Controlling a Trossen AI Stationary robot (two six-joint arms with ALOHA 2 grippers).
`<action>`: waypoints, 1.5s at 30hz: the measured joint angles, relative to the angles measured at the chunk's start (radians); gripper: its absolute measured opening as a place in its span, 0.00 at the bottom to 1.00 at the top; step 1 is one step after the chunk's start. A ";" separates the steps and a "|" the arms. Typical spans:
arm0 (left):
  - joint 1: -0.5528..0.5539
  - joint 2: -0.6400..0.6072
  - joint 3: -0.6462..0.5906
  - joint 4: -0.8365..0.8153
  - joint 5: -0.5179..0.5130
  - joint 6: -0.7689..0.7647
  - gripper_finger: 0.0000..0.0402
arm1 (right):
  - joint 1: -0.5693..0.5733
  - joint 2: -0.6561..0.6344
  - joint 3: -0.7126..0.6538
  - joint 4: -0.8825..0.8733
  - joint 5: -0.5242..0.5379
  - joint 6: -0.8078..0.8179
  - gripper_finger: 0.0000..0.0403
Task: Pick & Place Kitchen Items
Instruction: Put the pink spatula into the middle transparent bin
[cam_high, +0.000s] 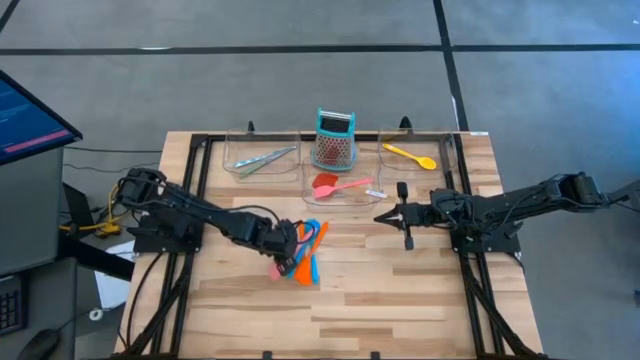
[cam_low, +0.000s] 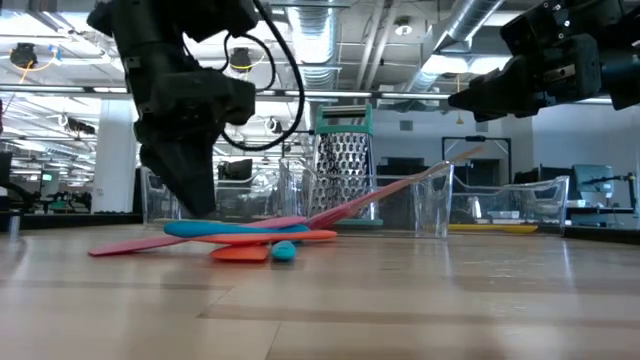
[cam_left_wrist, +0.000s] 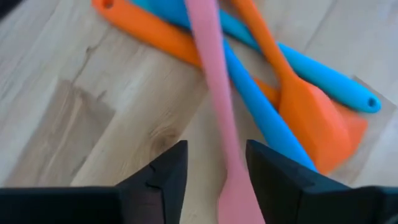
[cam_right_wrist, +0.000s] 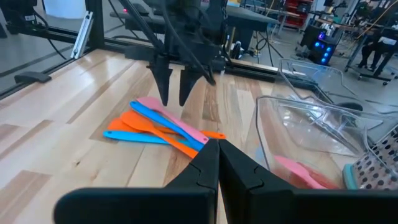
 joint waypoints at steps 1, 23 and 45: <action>0.004 0.000 -0.001 0.000 0.000 -0.014 0.39 | 0.000 0.000 0.000 0.000 0.000 0.000 0.00; 0.008 0.061 -0.003 0.065 0.030 -0.062 0.37 | 0.000 0.000 0.000 -0.003 0.000 0.000 0.00; 0.006 0.134 0.000 0.102 0.026 -0.104 0.16 | 0.000 0.000 0.000 -0.009 0.000 -0.001 0.00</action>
